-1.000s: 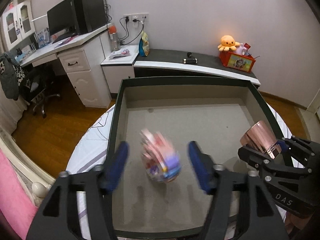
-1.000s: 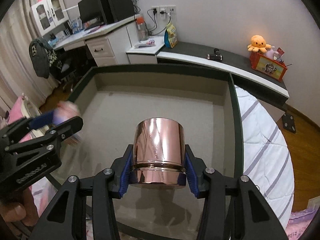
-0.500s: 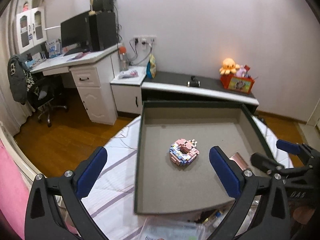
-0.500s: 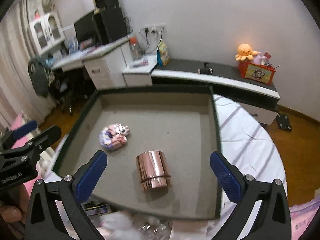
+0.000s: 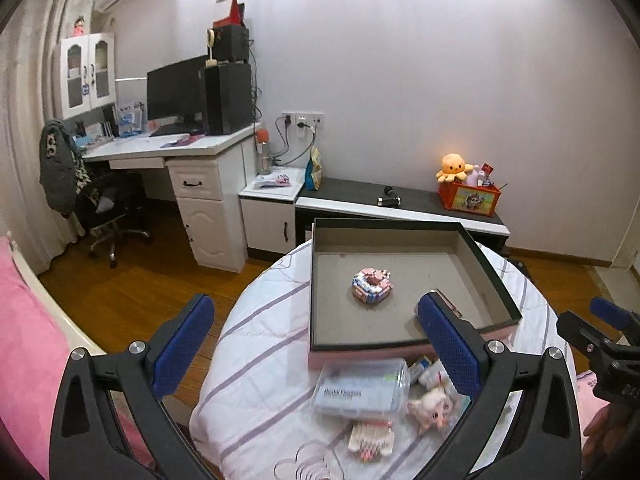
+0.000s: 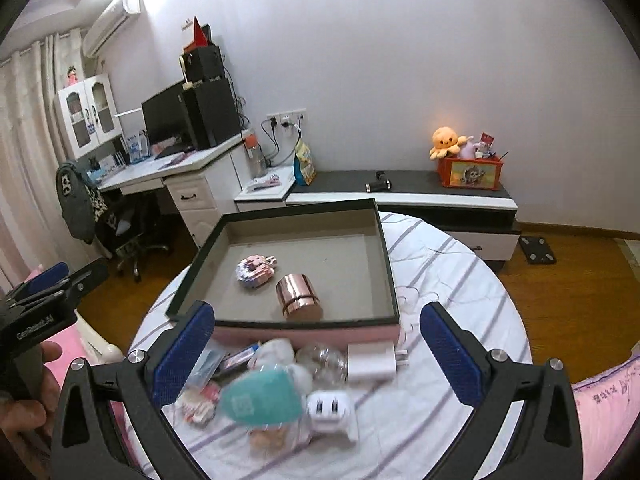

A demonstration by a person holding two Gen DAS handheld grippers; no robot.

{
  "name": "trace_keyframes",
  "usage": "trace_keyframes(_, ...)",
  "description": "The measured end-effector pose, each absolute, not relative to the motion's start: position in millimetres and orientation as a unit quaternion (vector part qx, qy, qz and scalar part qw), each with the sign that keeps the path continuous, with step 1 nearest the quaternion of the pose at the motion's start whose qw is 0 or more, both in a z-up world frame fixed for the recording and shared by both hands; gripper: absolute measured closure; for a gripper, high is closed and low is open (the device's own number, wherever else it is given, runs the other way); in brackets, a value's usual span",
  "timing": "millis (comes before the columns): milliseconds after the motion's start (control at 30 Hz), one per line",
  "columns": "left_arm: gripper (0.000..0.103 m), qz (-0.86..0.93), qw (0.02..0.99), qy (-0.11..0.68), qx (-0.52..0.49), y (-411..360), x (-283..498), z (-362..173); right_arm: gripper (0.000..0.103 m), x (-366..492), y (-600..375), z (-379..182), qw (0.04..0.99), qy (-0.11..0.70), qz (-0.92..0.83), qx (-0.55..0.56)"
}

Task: Organize rigid objects
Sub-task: 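Withdraw both tools from the tray back toward the table items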

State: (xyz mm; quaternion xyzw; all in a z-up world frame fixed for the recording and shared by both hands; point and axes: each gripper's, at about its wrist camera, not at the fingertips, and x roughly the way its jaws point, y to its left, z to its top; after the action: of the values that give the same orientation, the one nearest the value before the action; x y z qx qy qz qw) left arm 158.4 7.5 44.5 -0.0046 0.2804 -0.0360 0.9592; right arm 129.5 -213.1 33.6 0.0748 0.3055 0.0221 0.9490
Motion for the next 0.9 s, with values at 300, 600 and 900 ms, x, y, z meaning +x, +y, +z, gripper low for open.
trace_keyframes(300, 0.000, 0.007, 0.968, 0.249, -0.030, 12.7, 82.3, 39.9, 0.000, 68.1, -203.8, 41.8, 0.964, 0.260, 0.042, 0.037)
trace_keyframes(600, 0.000, 0.028, 0.967, 0.250, -0.028, 2.1, 45.1, 28.4, 0.000, 54.1, -207.9, 36.9, 0.963, 0.260, 0.071, 0.030)
trace_keyframes(900, 0.000, -0.010, 0.965, 0.263, -0.012, -2.0, 54.0, 18.5, 0.000, 49.9, -206.5, 29.5, 0.964, 0.260, 0.044, 0.040)
